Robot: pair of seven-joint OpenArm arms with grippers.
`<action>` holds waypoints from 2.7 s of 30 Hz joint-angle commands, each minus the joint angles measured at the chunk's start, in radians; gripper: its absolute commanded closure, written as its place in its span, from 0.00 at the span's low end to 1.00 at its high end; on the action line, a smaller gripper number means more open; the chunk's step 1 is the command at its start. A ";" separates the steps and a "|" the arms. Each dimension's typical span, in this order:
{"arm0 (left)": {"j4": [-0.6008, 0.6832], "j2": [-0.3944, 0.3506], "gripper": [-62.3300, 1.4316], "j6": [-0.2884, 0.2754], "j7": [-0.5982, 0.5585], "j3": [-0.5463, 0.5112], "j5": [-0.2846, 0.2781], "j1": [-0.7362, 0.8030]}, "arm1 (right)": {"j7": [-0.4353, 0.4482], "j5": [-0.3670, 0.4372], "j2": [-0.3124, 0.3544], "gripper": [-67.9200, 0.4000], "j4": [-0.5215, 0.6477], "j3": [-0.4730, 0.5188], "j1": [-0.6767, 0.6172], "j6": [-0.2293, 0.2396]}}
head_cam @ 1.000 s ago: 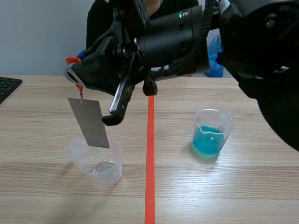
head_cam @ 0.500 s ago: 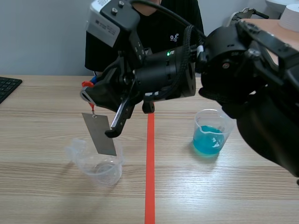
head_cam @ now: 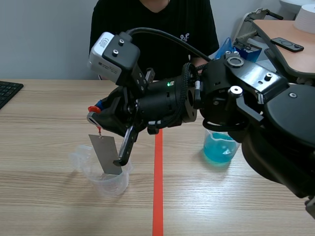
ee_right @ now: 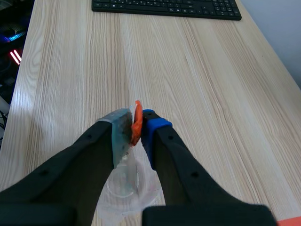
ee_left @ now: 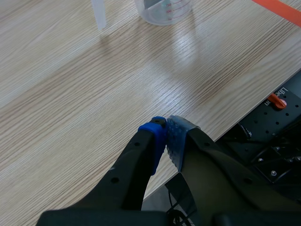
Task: Do the redox reaction experiment.
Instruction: 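Put the plate into the left beaker, then return to the home posture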
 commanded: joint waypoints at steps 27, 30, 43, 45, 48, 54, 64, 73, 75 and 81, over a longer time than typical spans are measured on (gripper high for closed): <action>0.015 -0.006 0.90 -0.001 -0.021 -0.009 -0.013 0.000 | 0.015 0.253 0.012 0.00 0.022 -0.160 0.009 0.008; 0.016 -0.006 0.80 0.002 -0.043 -0.009 -0.013 0.003 | 0.016 0.307 0.034 0.00 0.050 -0.161 0.009 0.008; 0.149 -0.009 0.39 0.142 -0.121 -0.009 -0.013 0.093 | 0.211 0.390 0.335 0.00 0.282 -0.108 -0.050 -0.114; 0.167 -0.009 0.26 0.164 -0.122 -0.009 -0.013 0.110 | 0.243 0.390 0.383 0.00 0.299 -0.064 -0.089 -0.153; 0.192 -0.009 0.14 0.208 -0.122 -0.009 -0.013 0.143 | 0.283 0.390 0.447 0.00 0.317 0.023 -0.156 -0.201; 0.229 -0.023 0.12 0.290 -0.121 -0.008 -0.041 0.240 | 0.308 0.391 0.527 0.00 0.326 0.234 -0.312 -0.235; 0.266 -0.097 0.00 0.369 -0.122 -0.008 -0.245 0.365 | 0.283 0.390 0.540 0.00 0.354 0.597 -0.654 -0.237; 0.355 -0.156 0.00 0.394 -0.119 -0.008 -0.433 0.453 | 0.246 0.391 0.531 0.00 0.480 0.883 -0.952 -0.237; 0.366 -0.159 0.00 0.394 -0.122 -0.008 -0.467 0.467 | 0.246 0.391 0.531 0.00 0.498 0.923 -0.998 -0.237; 0.388 -0.156 0.00 0.394 -0.144 -0.008 -0.509 0.483 | 0.200 0.391 0.531 0.00 0.510 0.957 -1.018 -0.245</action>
